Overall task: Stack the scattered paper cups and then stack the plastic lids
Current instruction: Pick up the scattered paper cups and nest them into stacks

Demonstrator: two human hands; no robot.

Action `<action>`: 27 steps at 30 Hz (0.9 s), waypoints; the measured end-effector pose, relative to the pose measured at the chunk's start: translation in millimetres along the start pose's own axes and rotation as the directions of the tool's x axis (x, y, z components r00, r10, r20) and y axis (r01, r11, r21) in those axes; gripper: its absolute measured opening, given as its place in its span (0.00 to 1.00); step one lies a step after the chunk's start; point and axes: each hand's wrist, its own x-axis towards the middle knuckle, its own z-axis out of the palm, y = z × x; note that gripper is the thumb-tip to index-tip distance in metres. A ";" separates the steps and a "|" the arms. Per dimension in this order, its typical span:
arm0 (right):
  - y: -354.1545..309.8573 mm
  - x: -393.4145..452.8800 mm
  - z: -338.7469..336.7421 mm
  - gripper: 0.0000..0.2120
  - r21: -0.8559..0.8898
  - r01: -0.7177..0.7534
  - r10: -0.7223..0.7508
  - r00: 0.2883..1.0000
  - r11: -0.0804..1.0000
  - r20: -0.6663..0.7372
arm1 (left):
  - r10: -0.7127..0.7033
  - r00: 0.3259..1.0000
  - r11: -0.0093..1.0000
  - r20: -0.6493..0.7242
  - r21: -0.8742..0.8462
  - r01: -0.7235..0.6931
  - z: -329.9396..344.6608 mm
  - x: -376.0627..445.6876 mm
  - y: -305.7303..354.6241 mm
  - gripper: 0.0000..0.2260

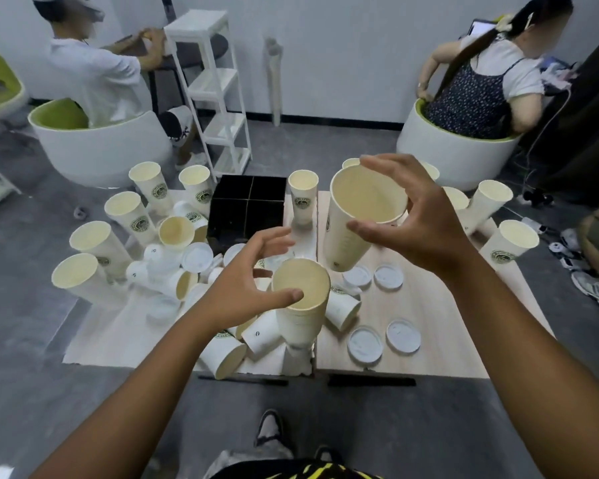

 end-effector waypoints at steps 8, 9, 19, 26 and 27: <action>-36.1 7.8 -27.5 0.39 0.098 0.161 -0.157 0.986 0.982 -0.047 | -0.022 0.996 1.000 -0.081 0.016 0.023 12.2 -16.5 6.4 0.42; -41.3 7.4 -27.9 0.39 0.116 0.179 -0.177 0.984 0.977 -0.030 | -0.015 0.996 1.000 -0.092 0.012 0.017 11.8 -17.6 9.5 0.43; -29.3 -15.6 39.6 0.41 0.142 0.099 -0.128 0.969 0.985 0.212 | 0.034 0.985 0.998 -0.171 -0.042 -0.042 3.3 -34.0 19.1 0.42; 21.8 -45.9 96.0 0.41 0.051 -0.054 0.030 0.915 0.997 0.401 | 0.005 0.984 0.999 -0.178 -0.047 -0.013 8.7 -40.2 4.0 0.41; 26.1 -48.6 99.4 0.41 0.059 -0.080 0.049 0.911 0.995 0.409 | -0.003 0.984 0.999 -0.179 -0.047 -0.006 10.2 -40.4 2.2 0.39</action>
